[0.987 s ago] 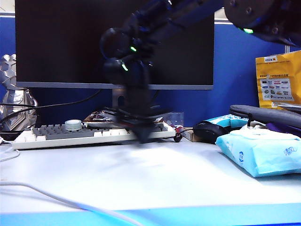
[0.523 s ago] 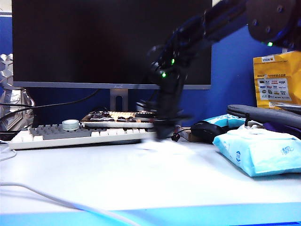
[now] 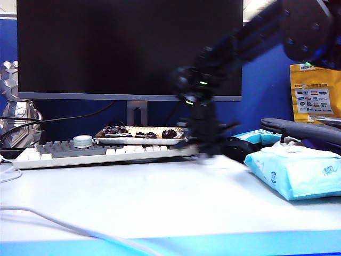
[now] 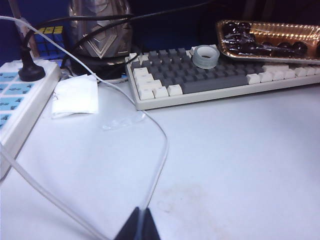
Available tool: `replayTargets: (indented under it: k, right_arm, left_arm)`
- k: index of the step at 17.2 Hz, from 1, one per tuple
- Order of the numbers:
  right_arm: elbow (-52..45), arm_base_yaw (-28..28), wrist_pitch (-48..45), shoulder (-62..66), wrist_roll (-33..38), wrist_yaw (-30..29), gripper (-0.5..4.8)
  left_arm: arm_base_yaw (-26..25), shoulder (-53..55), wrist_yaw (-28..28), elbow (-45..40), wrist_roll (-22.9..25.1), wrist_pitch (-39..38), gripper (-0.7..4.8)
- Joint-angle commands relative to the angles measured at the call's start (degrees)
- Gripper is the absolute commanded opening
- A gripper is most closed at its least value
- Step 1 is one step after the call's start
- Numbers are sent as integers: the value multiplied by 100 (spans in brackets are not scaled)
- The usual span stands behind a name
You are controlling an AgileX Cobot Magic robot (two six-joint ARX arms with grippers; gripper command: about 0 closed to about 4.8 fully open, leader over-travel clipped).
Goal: Use the wet wipes on the table to wipe the cherry juice off the table, then put the wipes back on the table.
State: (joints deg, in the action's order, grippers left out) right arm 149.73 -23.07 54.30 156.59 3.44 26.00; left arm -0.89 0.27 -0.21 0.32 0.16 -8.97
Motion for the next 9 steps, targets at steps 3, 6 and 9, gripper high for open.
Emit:
replayTargets:
  k: [3, 6, 9]
  right_arm:
    - [-66, 251, -284, 149, -46, -3287, -5]
    - [-68, 269, -352, 157, 503, -2221, -5]
    - [-68, 498, -74, 164, 708, -605, -5]
  left_arm:
    - [-2, -17, 9, -2, -17, -76, -3]
    - [-2, -17, 7, -2, -17, -76, -3]
    - [-2, -17, 13, -2, -17, -76, -3]
